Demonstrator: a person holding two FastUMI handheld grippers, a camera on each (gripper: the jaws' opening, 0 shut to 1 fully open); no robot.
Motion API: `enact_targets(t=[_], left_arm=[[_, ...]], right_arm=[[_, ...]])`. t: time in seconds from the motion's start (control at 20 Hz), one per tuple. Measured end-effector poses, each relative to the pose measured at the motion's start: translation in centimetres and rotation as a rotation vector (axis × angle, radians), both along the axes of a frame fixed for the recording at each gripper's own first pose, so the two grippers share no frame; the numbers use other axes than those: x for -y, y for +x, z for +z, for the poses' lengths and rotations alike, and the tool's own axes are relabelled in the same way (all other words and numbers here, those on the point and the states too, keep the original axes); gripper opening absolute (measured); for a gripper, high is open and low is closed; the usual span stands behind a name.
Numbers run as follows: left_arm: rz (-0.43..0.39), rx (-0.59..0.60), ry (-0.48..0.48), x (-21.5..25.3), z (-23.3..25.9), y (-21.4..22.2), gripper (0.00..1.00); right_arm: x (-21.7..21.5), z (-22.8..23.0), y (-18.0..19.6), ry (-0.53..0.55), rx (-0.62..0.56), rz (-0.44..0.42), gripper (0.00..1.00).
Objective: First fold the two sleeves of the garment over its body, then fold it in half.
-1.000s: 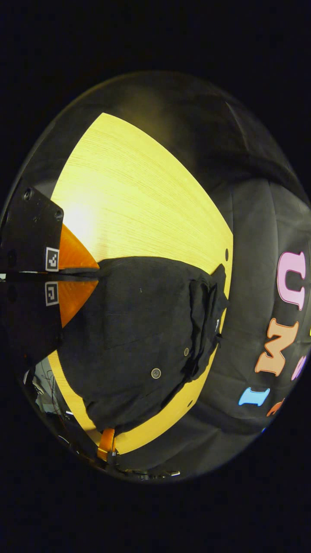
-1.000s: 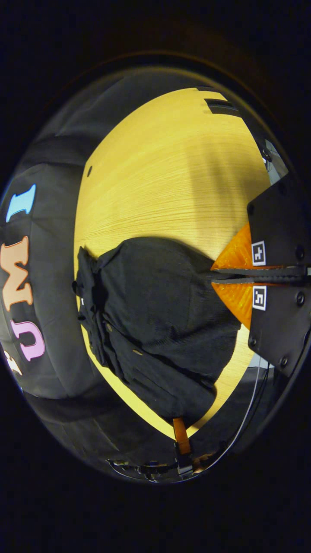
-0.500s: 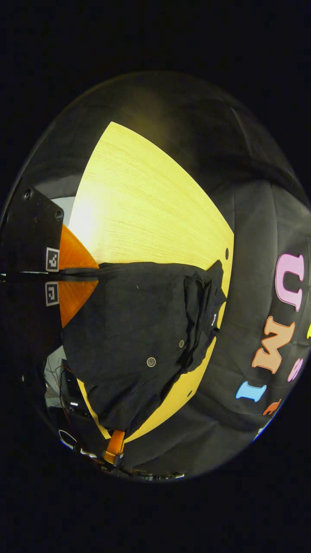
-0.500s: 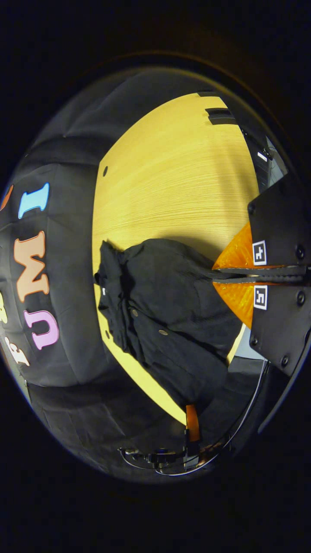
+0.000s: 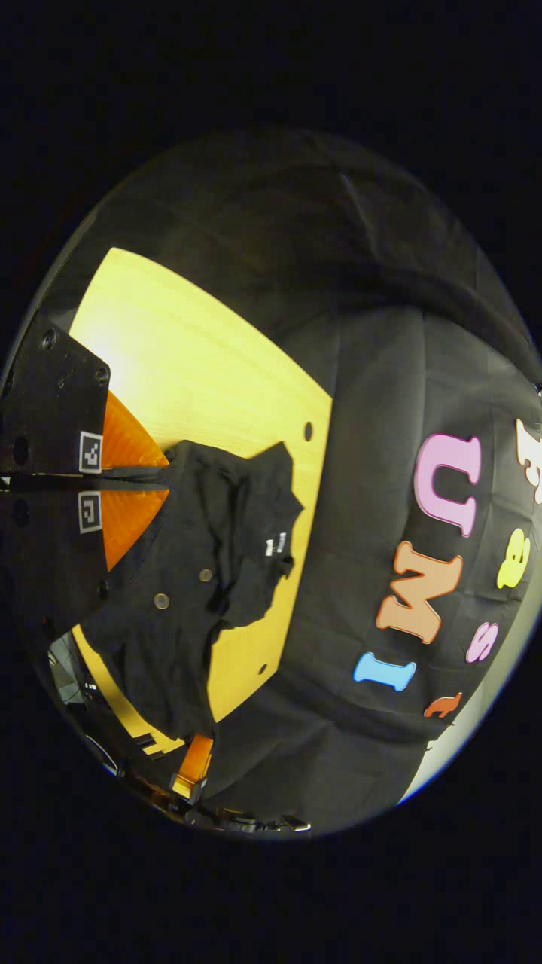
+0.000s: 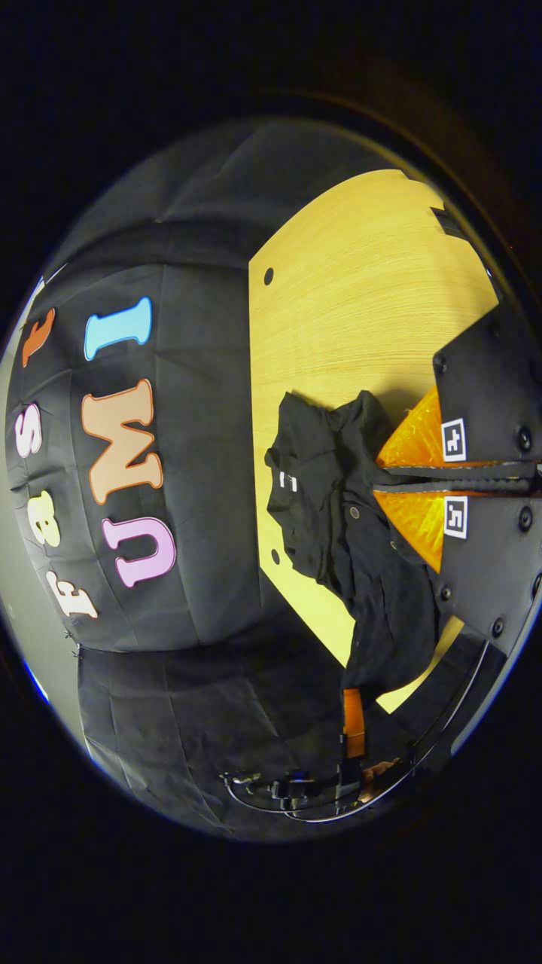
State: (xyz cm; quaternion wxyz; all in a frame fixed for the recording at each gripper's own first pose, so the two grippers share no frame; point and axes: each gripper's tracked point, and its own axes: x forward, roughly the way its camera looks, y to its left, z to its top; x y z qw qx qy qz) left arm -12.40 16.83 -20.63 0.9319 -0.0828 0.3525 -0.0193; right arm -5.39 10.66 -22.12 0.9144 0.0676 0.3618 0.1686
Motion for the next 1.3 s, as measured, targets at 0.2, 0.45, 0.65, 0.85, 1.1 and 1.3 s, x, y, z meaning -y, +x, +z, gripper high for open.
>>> enact_targets(t=[0.2,0.45,0.65,0.85,1.1,1.3], left_arm=[[-0.007,0.05,0.032,-0.2,2.0,6.0,0.0],[0.011,0.097,0.046,-0.9,2.6,12.7,0.0],[0.017,0.105,0.058,-1.6,1.9,17.6,0.0],[0.024,0.117,0.077,-2.1,0.9,22.3,0.0],[0.039,0.111,0.085,-2.8,-0.9,27.2,0.0],[0.048,0.086,0.096,-2.4,-2.7,29.9,0.0]], right_arm=[[0.7,1.9,4.9,0.041,0.029,-0.038,0.02],[1.3,3.3,12.0,0.063,0.078,-0.081,0.02],[1.2,3.1,17.2,0.049,0.085,-0.079,0.02],[1.4,2.0,22.4,0.041,0.087,-0.09,0.02],[1.8,0.2,27.4,0.045,0.066,-0.104,0.02],[1.9,-1.8,29.9,0.028,0.044,-0.099,0.02]])
